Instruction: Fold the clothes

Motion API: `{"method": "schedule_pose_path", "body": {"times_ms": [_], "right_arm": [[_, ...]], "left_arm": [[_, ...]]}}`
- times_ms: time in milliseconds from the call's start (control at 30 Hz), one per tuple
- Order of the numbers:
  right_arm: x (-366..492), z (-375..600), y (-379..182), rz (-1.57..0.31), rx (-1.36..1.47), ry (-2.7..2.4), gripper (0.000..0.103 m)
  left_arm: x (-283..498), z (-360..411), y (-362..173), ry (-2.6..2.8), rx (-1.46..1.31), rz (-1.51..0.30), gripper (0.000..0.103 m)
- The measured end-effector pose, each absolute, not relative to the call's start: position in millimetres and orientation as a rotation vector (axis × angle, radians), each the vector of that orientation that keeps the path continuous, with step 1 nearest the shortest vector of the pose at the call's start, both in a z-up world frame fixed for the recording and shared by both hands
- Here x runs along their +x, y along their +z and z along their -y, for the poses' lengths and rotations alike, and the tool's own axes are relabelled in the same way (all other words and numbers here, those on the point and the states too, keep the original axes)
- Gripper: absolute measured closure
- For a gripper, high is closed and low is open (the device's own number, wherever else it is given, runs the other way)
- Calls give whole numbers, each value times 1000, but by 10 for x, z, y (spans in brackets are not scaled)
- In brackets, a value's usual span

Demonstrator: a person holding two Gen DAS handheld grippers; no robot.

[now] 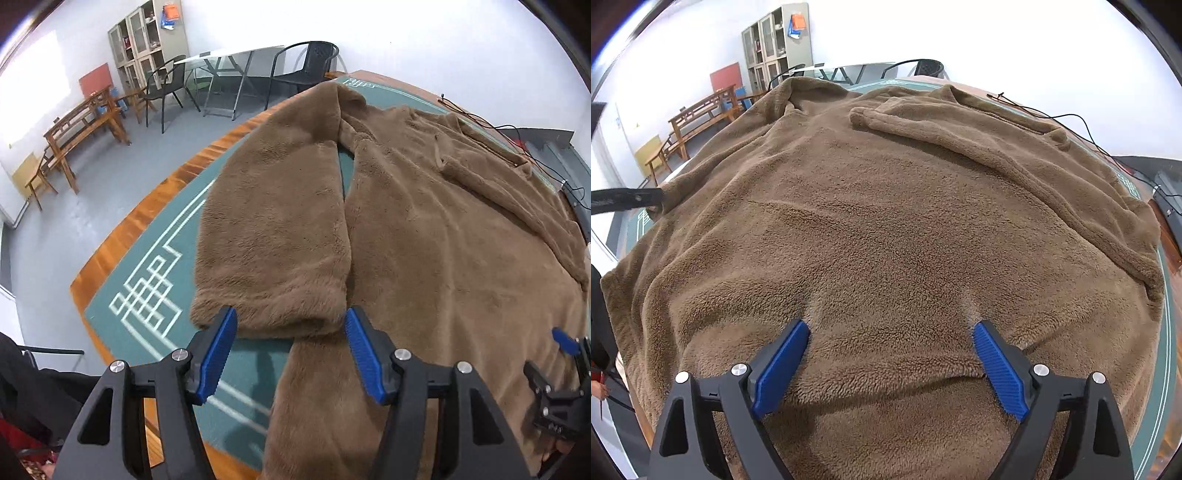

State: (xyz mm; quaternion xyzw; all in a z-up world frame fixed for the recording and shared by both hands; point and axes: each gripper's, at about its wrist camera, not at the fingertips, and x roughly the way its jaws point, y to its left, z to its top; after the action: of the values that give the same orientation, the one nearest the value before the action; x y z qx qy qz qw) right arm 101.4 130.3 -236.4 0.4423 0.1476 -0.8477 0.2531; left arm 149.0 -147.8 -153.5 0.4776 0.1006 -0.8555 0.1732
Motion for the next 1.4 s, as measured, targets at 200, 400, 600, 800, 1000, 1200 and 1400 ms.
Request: {"method": "schedule_pose_path", "body": {"times_ms": [200, 400, 600, 800, 1000, 1200, 1400], "right_arm": [[1019, -1293, -2363, -401, 1203, -2304, 10], [1017, -1301, -2368, -400, 1203, -2302, 10], [1010, -1302, -2370, -399, 1203, -2301, 9], [1003, -1308, -2373, -399, 1203, -2300, 9], [996, -1306, -2370, -401, 1207, -2299, 9], [995, -1294, -2369, -403, 1209, -2299, 8], [987, -1284, -2373, -406, 1211, -2296, 5]], "left_arm": [[1285, 1576, -1676, -2391, 1414, -330, 52], [1283, 1860, -1603, -2366, 1429, -550, 89], [1467, 2277, -999, -2372, 1208, -704, 90], [1517, 2748, -280, -2385, 1046, -821, 90], [1381, 3135, 389, -2398, 973, -858, 90], [1183, 3228, 885, -2440, 924, -787, 90], [965, 3303, 1081, -2465, 897, -1015, 90]]}}
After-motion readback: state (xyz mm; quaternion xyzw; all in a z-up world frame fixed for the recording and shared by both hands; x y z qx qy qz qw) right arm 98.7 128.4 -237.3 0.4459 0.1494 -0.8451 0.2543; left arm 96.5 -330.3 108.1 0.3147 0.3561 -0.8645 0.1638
